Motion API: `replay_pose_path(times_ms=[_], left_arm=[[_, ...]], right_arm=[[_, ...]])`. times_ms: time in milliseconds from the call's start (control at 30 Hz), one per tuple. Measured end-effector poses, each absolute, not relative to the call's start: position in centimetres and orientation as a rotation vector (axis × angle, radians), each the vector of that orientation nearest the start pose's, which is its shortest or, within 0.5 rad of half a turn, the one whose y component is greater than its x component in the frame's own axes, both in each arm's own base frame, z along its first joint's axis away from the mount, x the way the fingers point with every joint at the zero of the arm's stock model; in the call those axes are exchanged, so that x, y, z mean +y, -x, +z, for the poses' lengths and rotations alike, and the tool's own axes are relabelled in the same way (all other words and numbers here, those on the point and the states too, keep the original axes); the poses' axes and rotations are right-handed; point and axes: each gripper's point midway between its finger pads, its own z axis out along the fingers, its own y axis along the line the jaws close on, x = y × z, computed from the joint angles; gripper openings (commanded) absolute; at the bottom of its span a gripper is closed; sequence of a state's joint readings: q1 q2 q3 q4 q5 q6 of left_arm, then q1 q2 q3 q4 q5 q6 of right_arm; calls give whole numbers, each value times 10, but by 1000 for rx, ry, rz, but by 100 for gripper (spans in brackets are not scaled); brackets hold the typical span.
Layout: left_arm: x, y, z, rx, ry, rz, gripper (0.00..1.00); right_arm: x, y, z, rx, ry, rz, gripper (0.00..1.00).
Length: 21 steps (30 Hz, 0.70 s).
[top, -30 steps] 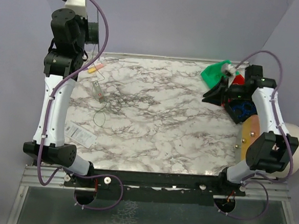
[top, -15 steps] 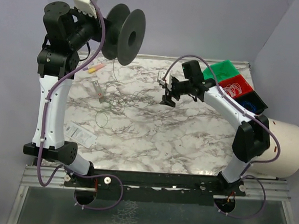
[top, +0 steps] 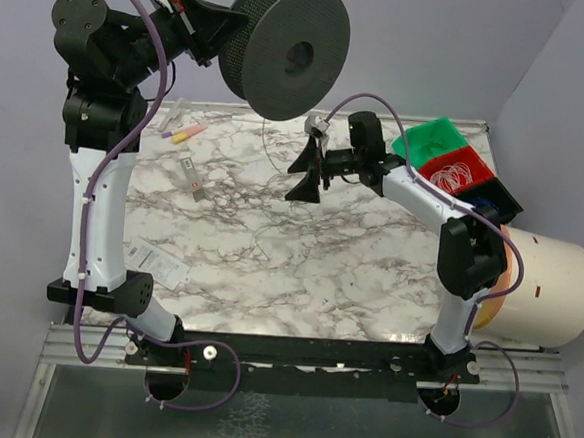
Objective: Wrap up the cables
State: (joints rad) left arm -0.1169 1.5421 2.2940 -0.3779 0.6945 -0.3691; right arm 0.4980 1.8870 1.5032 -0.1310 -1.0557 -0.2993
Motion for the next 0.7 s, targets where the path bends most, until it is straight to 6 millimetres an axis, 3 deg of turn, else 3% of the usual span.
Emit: replay_pose_path(times_ms=[200, 433, 567, 700], left_arm=[[-175, -346, 609, 1292, -459, -953, 0], [-177, -348, 608, 1295, -446, -987, 0], [-178, -346, 611, 1284, -450, -1000, 0], [-179, -347, 610, 1286, -451, -1010, 0]], right_arm=[[381, -336, 227, 1452, 1266, 1446, 100], [387, -306, 193, 1478, 1324, 1579, 100], [382, -310, 168, 1576, 1272, 1531, 100], [373, -320, 163, 1598, 1241, 1510, 100]])
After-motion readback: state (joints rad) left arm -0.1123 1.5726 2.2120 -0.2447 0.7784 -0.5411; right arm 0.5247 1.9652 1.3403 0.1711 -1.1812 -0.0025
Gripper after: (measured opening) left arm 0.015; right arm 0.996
